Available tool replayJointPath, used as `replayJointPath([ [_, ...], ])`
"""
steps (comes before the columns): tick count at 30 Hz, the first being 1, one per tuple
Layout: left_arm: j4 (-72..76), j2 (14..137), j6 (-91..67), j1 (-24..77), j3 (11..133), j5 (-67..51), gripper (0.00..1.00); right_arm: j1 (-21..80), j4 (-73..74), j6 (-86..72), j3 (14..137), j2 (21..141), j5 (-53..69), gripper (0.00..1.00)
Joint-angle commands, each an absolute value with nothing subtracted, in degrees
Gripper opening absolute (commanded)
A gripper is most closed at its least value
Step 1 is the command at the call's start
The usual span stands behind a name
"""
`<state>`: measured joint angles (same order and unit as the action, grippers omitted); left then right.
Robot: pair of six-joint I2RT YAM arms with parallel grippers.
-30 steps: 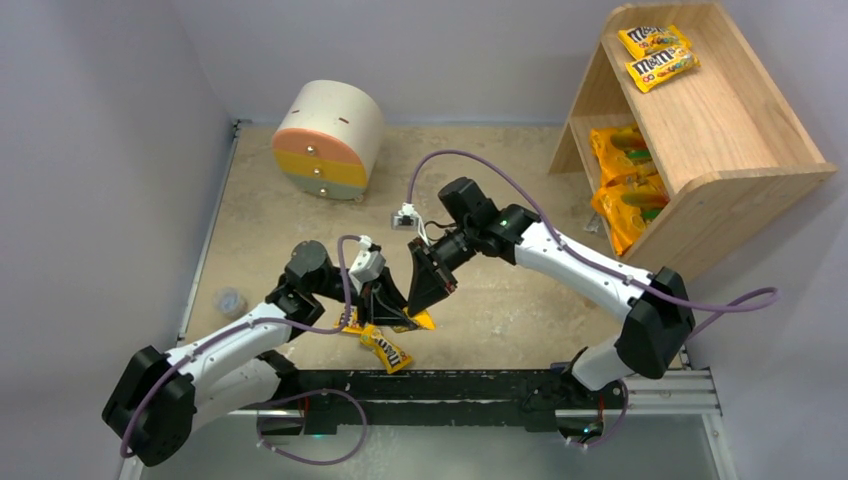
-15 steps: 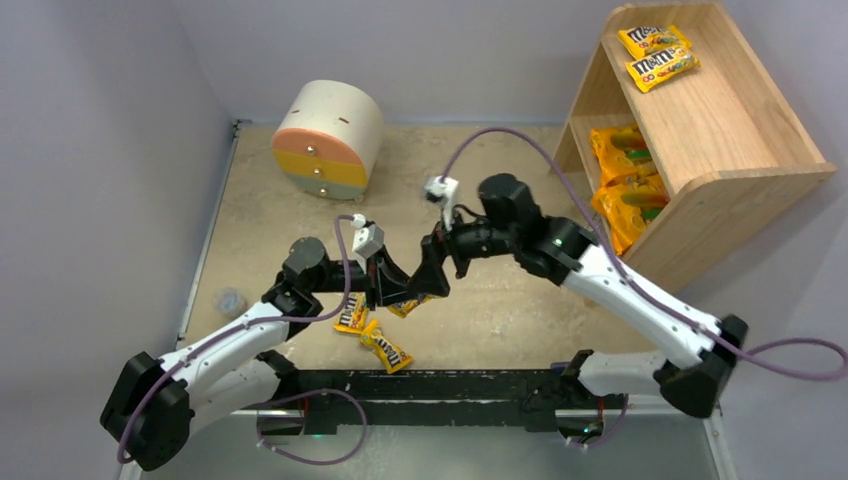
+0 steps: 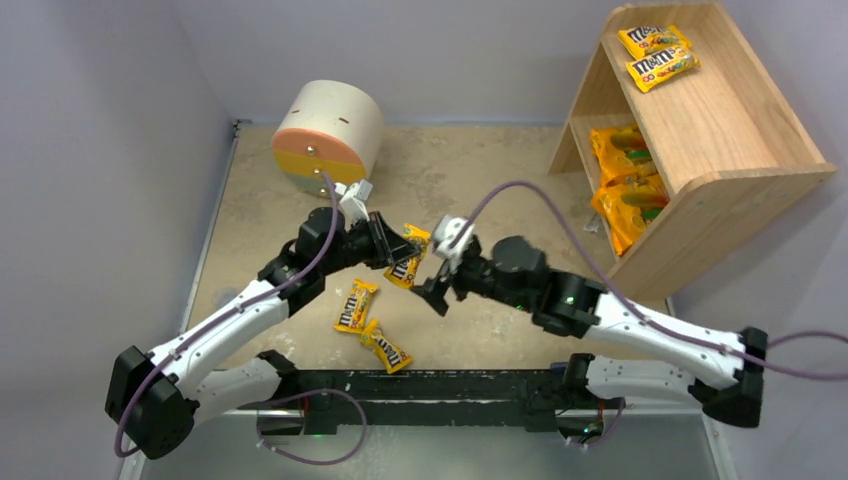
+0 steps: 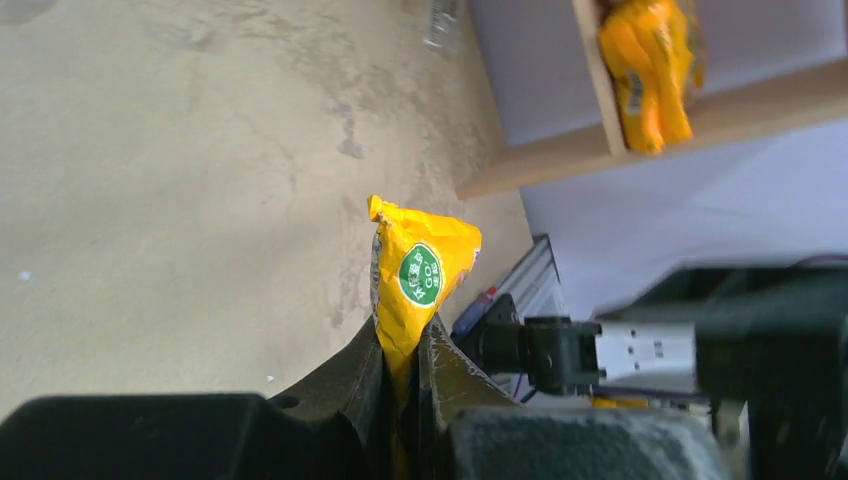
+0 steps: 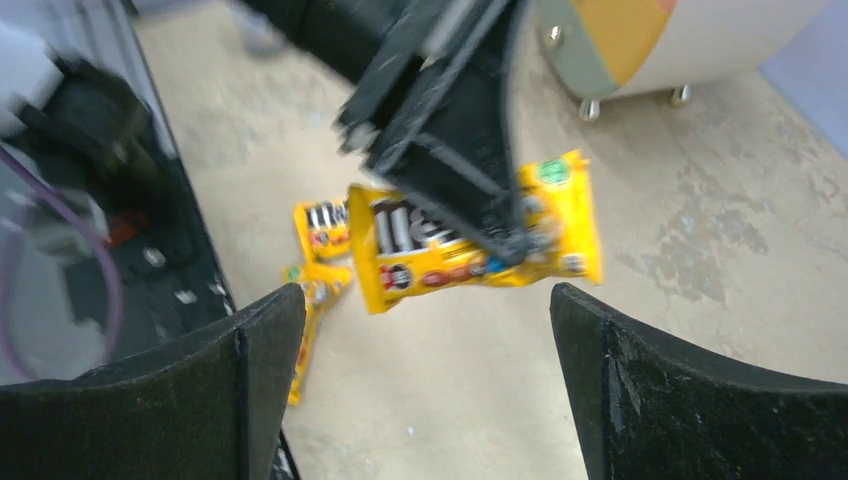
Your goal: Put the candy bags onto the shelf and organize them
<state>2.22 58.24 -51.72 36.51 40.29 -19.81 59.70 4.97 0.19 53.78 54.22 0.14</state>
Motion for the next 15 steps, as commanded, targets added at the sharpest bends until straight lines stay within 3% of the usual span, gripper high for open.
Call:
replayJointPath([
  [1,-12.69,61.82,-61.11,36.56,47.55,-8.45,0.0,70.66,3.53,15.45,54.58,61.49,-19.11,0.93],
  [6,-21.14,64.89,-66.38,36.56,50.97,-5.65,0.0,77.93,-4.33,23.38,52.61,68.09,-34.66,0.93],
  [10,-20.55,64.52,-70.49,36.55,49.66,-6.67,0.0,79.99,-8.62,25.85,52.01,73.81,-40.02,0.9],
  [15,-20.07,63.7,-72.5,36.48,48.49,-8.69,0.0,80.42,-12.53,28.35,51.29,76.71,-40.96,0.75],
])
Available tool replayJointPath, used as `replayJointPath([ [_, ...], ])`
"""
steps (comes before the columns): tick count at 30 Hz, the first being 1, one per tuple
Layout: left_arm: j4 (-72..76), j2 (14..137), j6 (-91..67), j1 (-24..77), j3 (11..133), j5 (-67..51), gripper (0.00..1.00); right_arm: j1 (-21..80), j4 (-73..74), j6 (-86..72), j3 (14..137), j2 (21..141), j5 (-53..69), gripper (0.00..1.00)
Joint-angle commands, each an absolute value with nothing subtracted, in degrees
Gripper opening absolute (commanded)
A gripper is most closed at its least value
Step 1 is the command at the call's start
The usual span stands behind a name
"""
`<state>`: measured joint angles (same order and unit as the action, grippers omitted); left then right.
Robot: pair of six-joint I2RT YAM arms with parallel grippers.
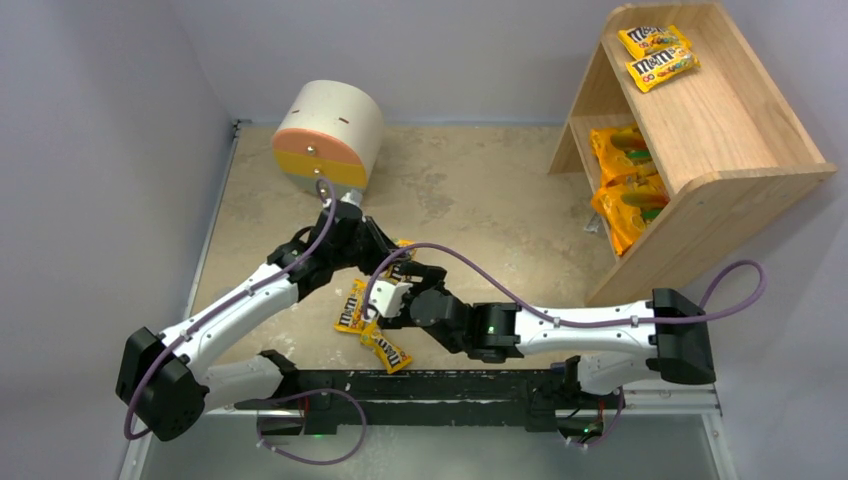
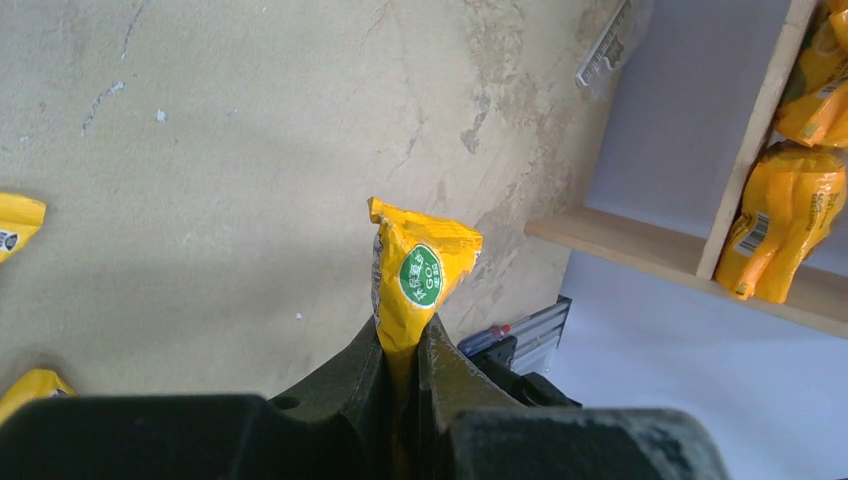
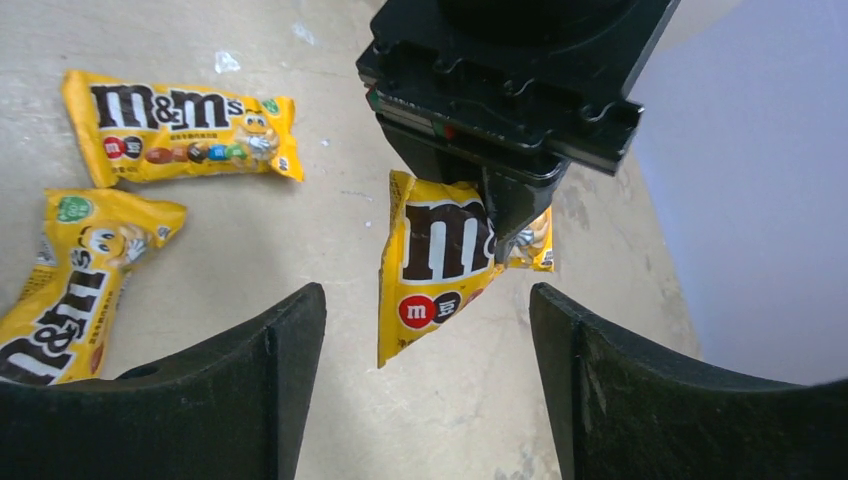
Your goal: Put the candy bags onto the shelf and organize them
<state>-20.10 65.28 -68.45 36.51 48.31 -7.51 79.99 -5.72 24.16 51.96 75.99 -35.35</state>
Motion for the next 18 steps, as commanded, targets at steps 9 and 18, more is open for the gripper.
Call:
replayJointPath([
  [9,-20.44,62.81,-74.41,36.52,47.68,-10.58,0.0,80.42,-14.97,30.15,51.55,79.77,-40.25,0.59],
  [18,-20.08,62.78,-74.74,36.56,46.77,-12.47,0.0,80.41,-18.23,31.0,51.85,81.06,-40.19,0.17],
])
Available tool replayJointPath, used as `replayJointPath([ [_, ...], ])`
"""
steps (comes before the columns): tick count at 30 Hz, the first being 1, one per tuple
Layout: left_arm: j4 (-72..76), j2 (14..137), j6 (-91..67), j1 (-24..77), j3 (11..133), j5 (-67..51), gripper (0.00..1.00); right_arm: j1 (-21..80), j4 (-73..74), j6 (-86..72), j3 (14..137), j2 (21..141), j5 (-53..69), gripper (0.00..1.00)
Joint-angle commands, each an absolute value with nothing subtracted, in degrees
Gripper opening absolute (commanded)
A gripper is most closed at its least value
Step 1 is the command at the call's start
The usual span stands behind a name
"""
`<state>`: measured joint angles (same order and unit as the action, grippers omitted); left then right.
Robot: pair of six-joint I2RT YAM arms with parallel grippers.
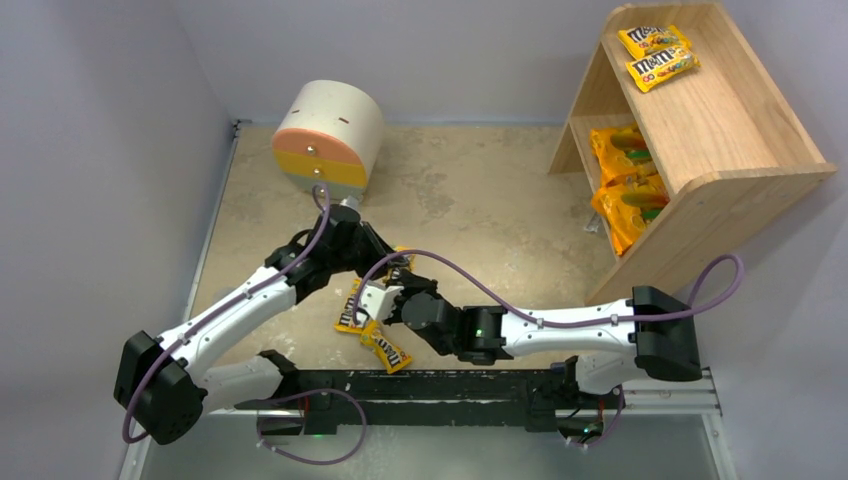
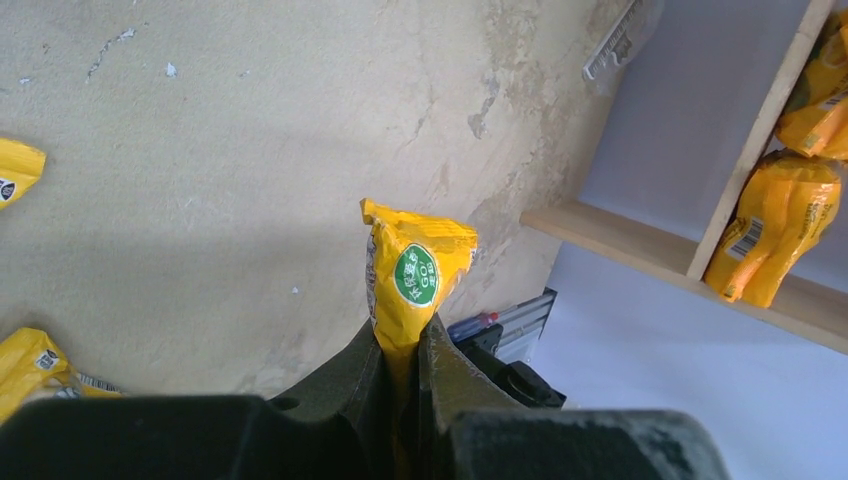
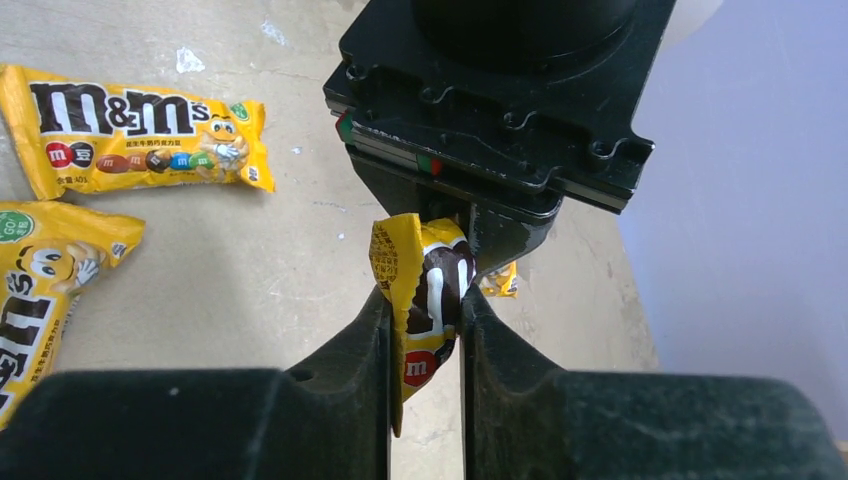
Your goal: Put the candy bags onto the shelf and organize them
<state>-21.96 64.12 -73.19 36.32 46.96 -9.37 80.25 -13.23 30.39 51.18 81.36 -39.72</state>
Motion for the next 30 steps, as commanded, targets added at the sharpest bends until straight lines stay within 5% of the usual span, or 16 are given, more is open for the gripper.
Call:
replayJointPath([
  [1,-20.04,62.68,-74.71,36.56,46.76,-12.52,0.0,80.42,-18.23,30.88,51.9,81.04,-40.03,0.09],
  [4,-19.53,62.12,-73.4,36.45,46.91,-12.23,0.01,80.4,-17.27,30.49,52.15,80.51,-39.86,0.0],
  [6,-19.1,61.69,-71.73,36.48,47.33,-11.94,0.27,80.42,-16.31,29.67,52.06,79.63,-39.51,0.0],
  [8,-19.23,61.34,-70.47,36.42,47.89,-11.28,0.65,80.41,-15.76,28.56,51.68,77.96,-38.99,0.0],
  [11,-22.26,60.58,-68.93,36.35,49.29,-6.82,0.87,80.41,-13.77,25.7,51.19,73.64,-36.22,0.0],
  [16,-29.59,57.08,-62.36,33.82,54.58,3.45,0.92,80.32,-8.83,21.2,51.45,65.96,-34.65,0.0],
  [22,-38.8,48.95,-53.75,30.24,59.53,21.9,0.99,78.97,-1.89,17.25,62.67,62.99,-53.21,0.0],
  [30,-34.7,40.53,-49.69,30.19,52.65,28.28,1.0,59.94,9.0,23.87,89.5,71.64,-58.32,0.0],
])
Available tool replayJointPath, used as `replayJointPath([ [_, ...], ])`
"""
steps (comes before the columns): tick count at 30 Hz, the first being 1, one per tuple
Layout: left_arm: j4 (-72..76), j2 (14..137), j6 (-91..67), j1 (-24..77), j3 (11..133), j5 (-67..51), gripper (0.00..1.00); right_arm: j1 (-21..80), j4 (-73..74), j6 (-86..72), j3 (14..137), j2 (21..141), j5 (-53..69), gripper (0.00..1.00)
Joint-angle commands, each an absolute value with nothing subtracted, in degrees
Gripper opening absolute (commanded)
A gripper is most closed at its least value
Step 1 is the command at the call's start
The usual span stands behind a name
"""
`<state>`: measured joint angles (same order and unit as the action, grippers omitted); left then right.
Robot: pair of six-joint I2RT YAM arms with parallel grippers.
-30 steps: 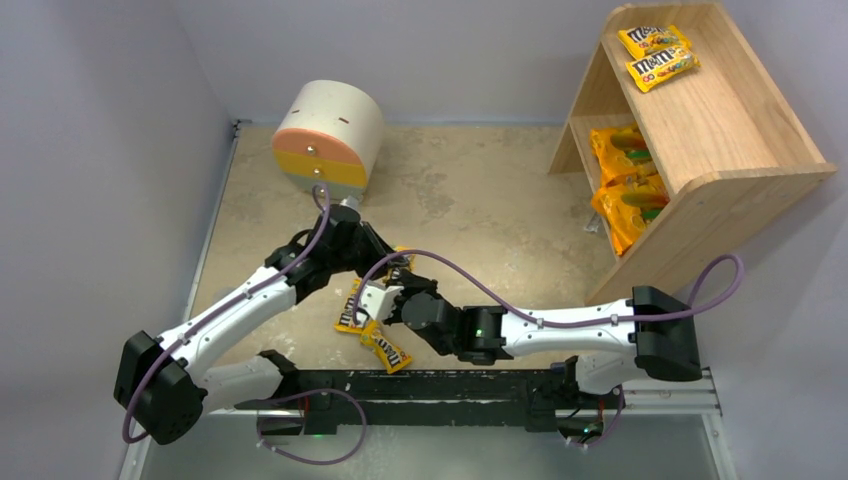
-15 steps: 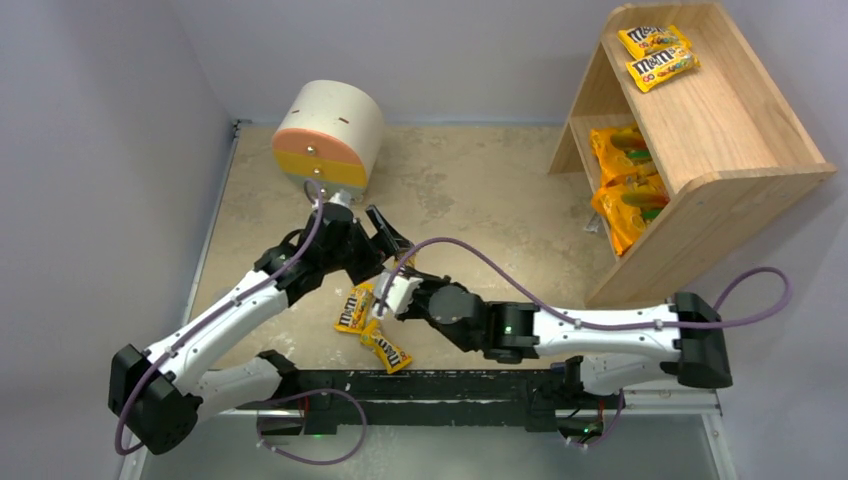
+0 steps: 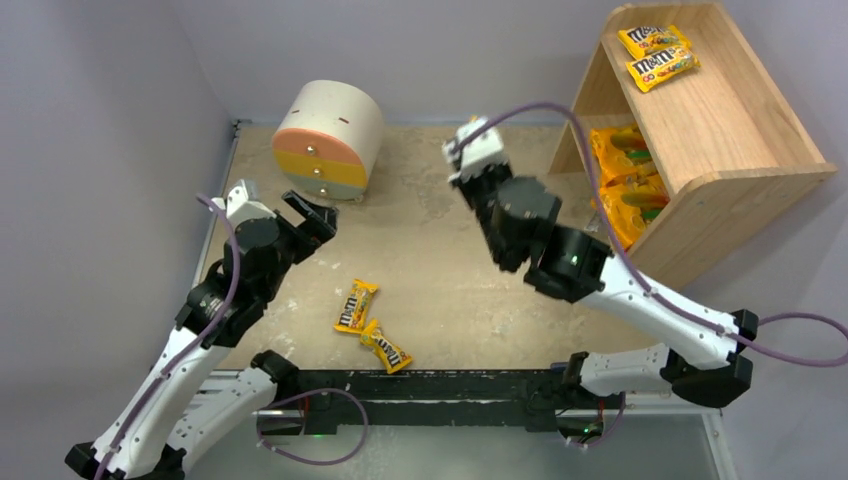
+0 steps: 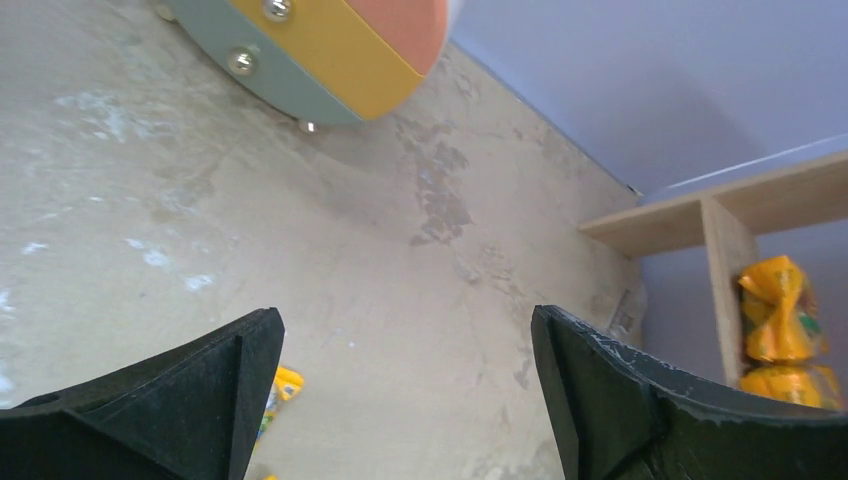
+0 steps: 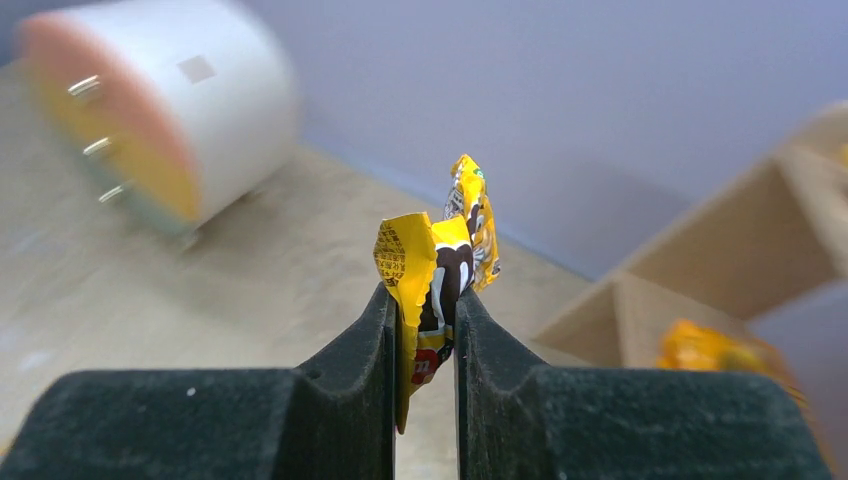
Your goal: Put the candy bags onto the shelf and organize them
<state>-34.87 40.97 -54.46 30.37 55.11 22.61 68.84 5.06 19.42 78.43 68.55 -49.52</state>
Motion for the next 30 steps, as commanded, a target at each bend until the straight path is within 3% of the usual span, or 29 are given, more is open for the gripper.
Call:
replayJointPath([
  [1,-35.25,40.56,-49.18,30.23,52.89,29.0,1.0,58.48,9.11,25.97,92.98,72.6,-59.16,0.0],
  [6,-35.35,42.2,-46.52,30.22,53.2,28.54,1.0,50.72,4.73,39.8,107.03,76.93,-64.47,0.04],
  [12,-33.58,45.3,-44.77,30.23,53.25,25.12,1.0,38.54,1.54,53.13,113.6,80.15,-64.7,0.04],
  [16,-33.55,46.54,-43.46,30.22,53.78,24.76,1.0,31.7,2.77,57.3,113.89,80.16,-62.06,0.11],
  [24,-33.29,46.47,-42.06,30.2,54.39,24.64,1.0,12.11,21.18,46.15,117.8,82.85,-47.5,0.07],
  [30,-32.42,46.38,-41.57,30.21,52.71,23.82,1.0,3.78,24.72,39.47,110.17,82.27,-35.8,0.09],
])
